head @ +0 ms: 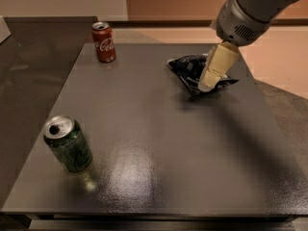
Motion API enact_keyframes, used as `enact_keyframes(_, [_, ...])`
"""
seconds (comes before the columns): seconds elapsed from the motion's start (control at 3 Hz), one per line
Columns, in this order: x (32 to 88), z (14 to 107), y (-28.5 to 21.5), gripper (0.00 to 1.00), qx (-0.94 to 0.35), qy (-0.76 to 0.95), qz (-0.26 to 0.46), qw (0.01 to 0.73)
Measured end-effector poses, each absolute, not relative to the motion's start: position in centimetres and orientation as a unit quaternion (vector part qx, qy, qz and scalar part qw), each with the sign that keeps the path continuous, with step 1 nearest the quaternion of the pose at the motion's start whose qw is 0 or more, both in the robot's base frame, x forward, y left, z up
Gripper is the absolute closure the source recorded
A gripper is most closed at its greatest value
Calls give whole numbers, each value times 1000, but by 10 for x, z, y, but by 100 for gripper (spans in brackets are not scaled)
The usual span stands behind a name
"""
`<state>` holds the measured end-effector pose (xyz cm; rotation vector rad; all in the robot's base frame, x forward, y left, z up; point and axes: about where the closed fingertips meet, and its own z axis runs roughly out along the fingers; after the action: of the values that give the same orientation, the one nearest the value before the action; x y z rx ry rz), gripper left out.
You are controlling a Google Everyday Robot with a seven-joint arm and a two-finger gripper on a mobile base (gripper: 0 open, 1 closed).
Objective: Pick coke can
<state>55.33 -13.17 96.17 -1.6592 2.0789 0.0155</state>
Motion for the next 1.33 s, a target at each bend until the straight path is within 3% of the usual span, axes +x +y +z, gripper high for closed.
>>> enact_keyframes(1.33, [687, 940, -25, 0, -526, 776, 77, 340])
